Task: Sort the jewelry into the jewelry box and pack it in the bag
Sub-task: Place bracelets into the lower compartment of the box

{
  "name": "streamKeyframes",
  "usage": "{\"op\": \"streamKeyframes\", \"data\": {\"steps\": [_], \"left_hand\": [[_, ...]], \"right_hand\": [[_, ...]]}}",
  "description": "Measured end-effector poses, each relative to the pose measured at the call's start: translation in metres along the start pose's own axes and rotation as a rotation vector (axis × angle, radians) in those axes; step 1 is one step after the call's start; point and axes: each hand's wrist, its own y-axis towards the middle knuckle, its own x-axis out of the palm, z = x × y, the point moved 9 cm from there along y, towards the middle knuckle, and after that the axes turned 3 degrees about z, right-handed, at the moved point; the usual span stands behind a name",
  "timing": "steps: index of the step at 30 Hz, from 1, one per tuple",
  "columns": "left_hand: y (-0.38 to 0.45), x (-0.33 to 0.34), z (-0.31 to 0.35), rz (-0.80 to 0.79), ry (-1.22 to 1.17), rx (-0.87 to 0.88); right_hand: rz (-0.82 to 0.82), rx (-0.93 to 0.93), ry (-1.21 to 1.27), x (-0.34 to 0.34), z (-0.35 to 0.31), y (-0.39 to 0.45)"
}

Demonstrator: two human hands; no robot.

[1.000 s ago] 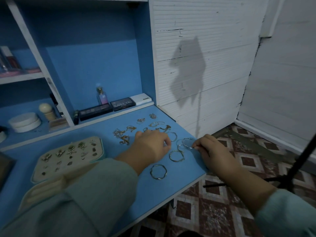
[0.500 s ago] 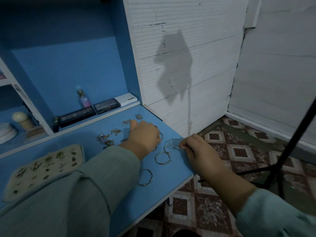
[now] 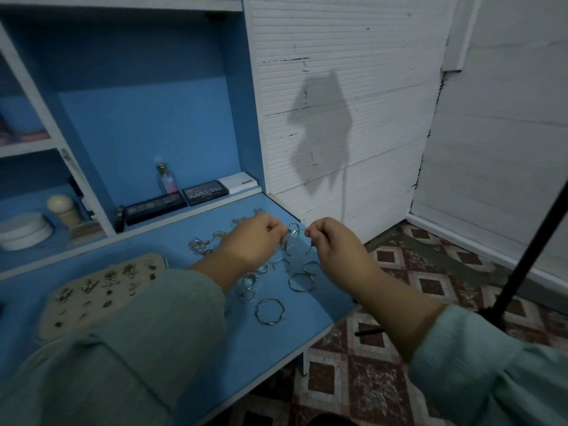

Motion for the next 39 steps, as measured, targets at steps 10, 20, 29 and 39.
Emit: {"op": "streamKeyframes", "data": {"steps": [10, 20, 29, 39], "left_hand": [[-0.062, -0.039, -0.052, -0.067, -0.515, -0.228], [-0.117, -0.066, -0.111, -0.023, -0.679, -0.326], [-0.154, -0.108, -0.161, 0.087, -0.328, -0.421], [-0.151, -0.102, -0.165, -0.002, 0.494, -0.333]], "right_hand": [[0.027, -0.025, -0.123, 0.033, -0.059, -0.010], [-0.160, -0.179, -0.211, 0.090, -0.122, -0.041], [-0.454, -0.127, -0.357, 0.157, -0.147, -0.056], [-0.655, 0.012, -0.639, 0.194, -0.130, -0.067]]}}
